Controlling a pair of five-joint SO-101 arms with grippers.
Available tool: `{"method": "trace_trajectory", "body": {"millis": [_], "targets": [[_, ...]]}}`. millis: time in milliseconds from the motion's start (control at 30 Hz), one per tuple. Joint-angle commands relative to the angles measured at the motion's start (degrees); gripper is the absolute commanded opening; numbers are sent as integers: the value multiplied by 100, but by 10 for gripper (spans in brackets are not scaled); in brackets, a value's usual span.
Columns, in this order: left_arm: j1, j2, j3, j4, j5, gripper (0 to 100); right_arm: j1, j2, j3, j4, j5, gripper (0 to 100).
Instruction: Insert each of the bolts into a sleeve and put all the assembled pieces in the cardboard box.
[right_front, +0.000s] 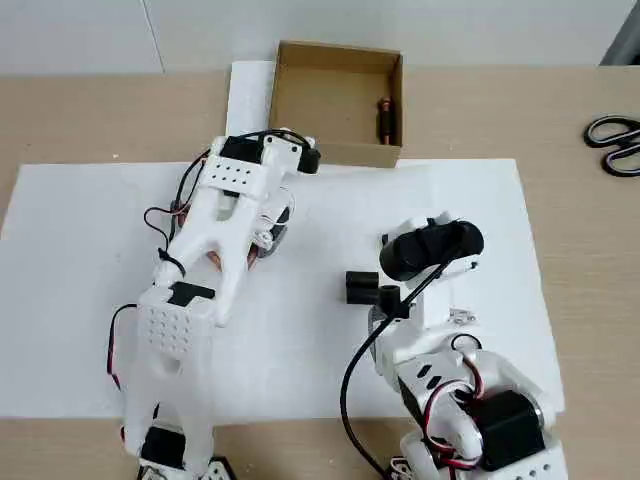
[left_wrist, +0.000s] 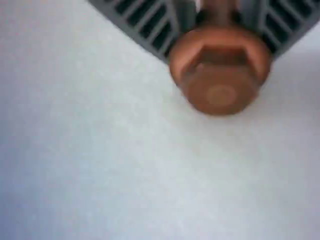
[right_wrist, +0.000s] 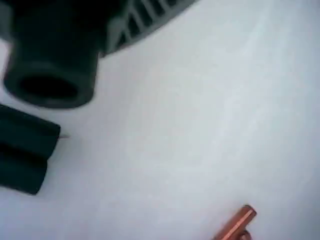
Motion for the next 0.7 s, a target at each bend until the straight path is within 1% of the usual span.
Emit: {"method": "trace_trajectory", "body": {"millis": [0,167,267,400,667], "targets": [[-35,264,31,53,35,5,57,-48,-62,4,-53,2],[-26,255,-391,229,44,5,57,-48,-62,4,-53,2],[-18,-18,-769,316,105,5,66,-48,-62,4,-53,2],[44,-905,-936,316,475,5,66,-48,-62,4,-53,2],[360,-2637,-936,316,510,5,259,-57,-413,4,-53,2]]}}
